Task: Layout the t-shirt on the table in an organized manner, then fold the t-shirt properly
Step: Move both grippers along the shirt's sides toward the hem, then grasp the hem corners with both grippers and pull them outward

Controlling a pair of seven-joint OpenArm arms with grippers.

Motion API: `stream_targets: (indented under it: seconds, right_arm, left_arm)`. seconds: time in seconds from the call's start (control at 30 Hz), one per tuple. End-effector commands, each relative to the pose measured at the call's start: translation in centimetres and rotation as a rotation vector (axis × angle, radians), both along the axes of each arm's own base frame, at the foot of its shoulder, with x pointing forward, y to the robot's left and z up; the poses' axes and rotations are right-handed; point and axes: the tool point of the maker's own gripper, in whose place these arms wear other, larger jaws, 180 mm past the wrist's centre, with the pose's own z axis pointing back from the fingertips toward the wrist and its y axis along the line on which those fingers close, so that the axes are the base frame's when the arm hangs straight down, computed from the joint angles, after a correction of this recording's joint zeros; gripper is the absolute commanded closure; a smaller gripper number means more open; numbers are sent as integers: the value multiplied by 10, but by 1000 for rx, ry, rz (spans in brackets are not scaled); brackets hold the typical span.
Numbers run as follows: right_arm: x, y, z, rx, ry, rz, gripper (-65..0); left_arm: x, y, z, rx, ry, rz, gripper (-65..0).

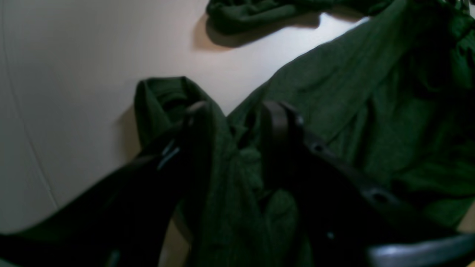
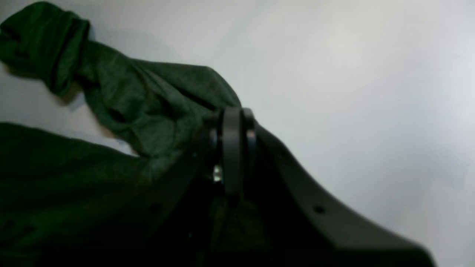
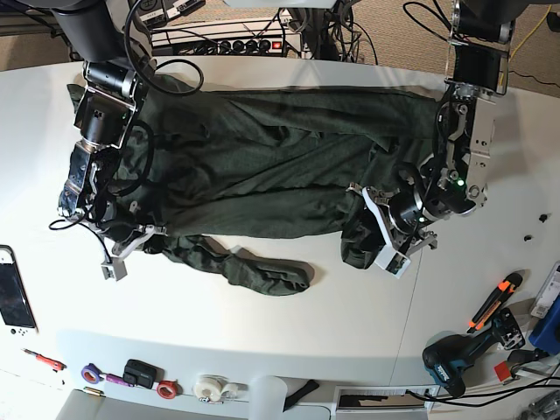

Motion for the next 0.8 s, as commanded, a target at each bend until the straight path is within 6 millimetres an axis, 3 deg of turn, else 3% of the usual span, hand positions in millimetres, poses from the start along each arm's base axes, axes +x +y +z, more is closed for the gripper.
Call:
stream_targets:
  seconds: [0.0, 0.3, 0.57, 0.77]
  right_arm:
    - [17, -10, 24, -14, -66, -21, 0]
    - [24, -11, 31, -11, -83, -35, 0]
    - [24, -10, 31, -9, -83, -34, 0]
    - [24, -10, 31, -9, -84, -34, 0]
  left_arm:
    - [10, -4, 14, -37, -48, 2, -241]
    - [31, -20, -27, -91, 93, 8, -241]
    - [51, -16, -22, -35, 74, 22, -241]
    - [46, -9, -33, 4, 116, 36, -273]
